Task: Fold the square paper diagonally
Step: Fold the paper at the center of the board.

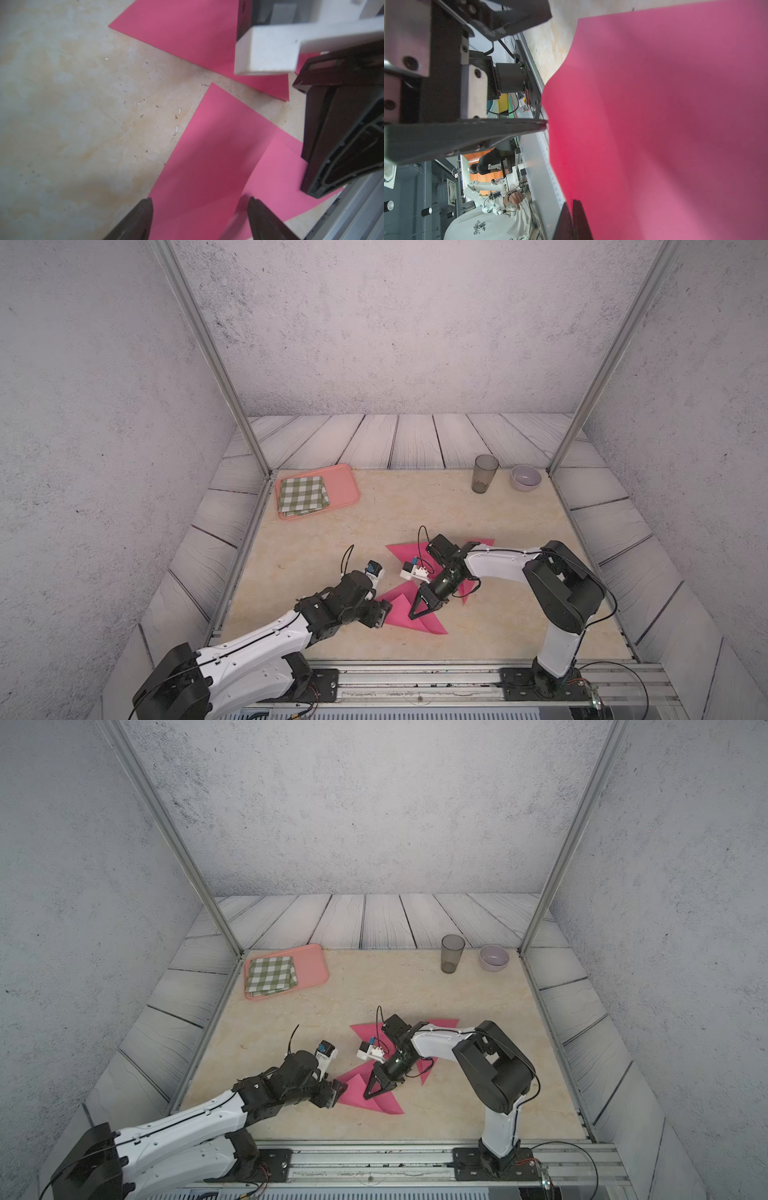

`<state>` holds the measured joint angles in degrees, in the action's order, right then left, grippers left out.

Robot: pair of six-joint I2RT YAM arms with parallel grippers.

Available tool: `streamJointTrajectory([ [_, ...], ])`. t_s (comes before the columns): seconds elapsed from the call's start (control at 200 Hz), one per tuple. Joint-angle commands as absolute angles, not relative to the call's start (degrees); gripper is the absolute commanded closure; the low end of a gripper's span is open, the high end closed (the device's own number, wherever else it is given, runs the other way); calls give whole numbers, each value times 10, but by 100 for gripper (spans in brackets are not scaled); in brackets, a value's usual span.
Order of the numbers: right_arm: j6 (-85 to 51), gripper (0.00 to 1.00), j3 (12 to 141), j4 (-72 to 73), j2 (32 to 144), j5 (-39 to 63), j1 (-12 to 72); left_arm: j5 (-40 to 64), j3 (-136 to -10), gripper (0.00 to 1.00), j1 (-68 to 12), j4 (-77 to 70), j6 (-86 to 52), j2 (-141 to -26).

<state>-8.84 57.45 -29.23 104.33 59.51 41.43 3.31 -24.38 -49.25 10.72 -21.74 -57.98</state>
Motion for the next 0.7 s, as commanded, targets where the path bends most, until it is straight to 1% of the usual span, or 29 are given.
streamJointTrajectory([
  [0.0, -71, 96, 591, -310, 1059, 595, 412, 66, -268, 24, -492, 91, -194, -608],
  [0.255, -69, 96, 590, -309, 1055, 596, 412, 100, -297, 37, -491, 76, -180, -677],
  [0.44, -69, 96, 589, -304, 1060, 593, 412, 124, -289, 38, -490, 70, -176, -650],
  [0.54, -68, 96, 590, -304, 1059, 589, 412, 133, -283, 41, -489, 79, -169, -631],
  [0.696, -58, 96, 594, -316, 1055, 582, 412, 152, -280, 41, -490, 89, -174, -620],
])
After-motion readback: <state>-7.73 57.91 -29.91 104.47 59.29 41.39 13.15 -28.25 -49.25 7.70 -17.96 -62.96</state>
